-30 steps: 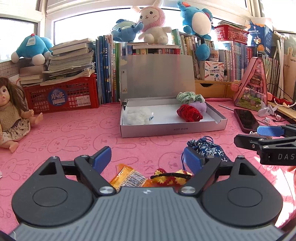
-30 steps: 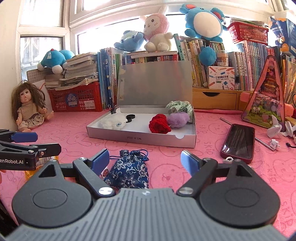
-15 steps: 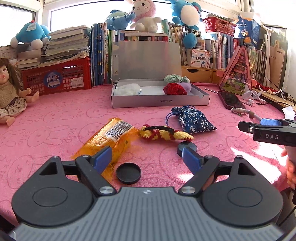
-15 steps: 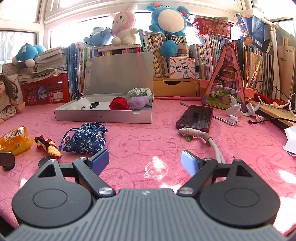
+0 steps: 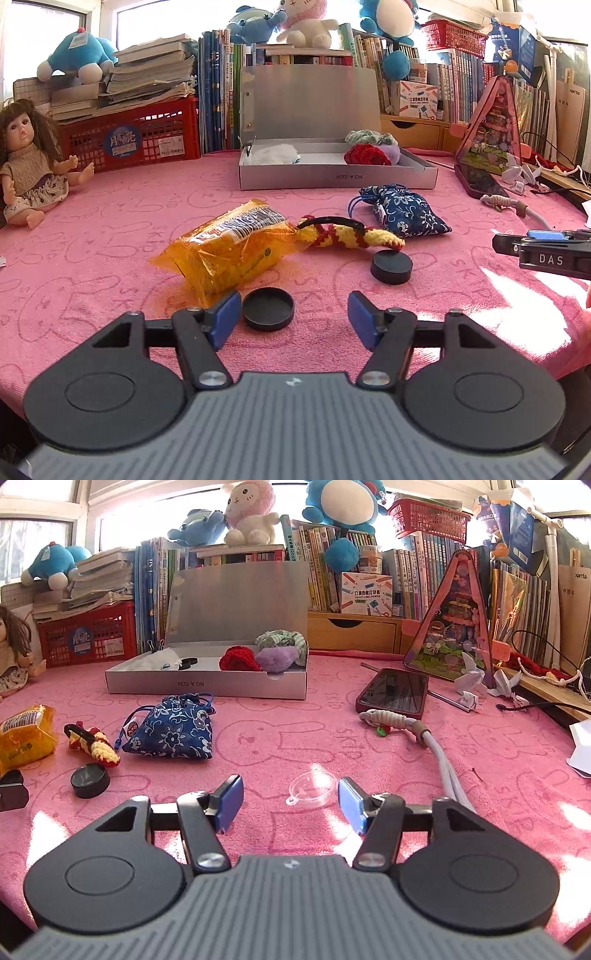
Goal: Organize objects
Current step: 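Withdraw both open tools from the box back over the table, then grasp the black lens cap with left tool while right grasps a clear plastic lid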
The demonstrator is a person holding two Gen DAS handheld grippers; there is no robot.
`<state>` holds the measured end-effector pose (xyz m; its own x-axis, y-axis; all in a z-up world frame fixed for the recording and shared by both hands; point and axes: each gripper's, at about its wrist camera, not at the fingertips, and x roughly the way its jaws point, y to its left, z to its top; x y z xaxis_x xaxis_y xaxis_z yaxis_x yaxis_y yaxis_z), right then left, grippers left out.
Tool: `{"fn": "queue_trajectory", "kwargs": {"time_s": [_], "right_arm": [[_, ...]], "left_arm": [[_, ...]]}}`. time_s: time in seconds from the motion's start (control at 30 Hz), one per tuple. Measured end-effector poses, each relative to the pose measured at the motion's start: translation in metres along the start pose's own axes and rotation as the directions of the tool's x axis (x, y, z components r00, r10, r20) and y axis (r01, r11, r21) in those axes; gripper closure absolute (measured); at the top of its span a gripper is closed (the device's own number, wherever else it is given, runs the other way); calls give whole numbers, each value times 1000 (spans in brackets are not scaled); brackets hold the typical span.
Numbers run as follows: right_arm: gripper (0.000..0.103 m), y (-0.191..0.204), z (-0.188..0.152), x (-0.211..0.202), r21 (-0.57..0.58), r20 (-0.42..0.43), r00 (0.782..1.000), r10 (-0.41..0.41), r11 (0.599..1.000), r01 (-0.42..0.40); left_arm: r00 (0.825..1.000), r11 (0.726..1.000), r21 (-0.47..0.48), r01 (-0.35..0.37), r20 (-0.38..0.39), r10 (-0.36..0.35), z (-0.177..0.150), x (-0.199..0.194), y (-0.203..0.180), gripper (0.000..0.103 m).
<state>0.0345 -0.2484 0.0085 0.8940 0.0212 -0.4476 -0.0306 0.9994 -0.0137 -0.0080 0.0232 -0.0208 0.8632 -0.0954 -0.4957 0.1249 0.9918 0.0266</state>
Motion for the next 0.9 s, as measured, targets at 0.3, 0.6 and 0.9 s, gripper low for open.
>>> {"fn": "queue_trajectory", "kwargs": {"time_s": [0.3,0.6,0.9], "right_arm": [[58,0,1,2,3,1,1000,-23,1000,23],[60,0,-1,6,-7,-12,999,-52,999,52],[70,-2,1,9,-8,-21,998,-51,999,51]], "left_arm": [[999,999,-39,-31,7,31,-2,8,5,39],[1000,999,-38,-8,23,9,-4,11,2,23],[1000,999,-42,-28,7,28,-2,9,1,34]]}}
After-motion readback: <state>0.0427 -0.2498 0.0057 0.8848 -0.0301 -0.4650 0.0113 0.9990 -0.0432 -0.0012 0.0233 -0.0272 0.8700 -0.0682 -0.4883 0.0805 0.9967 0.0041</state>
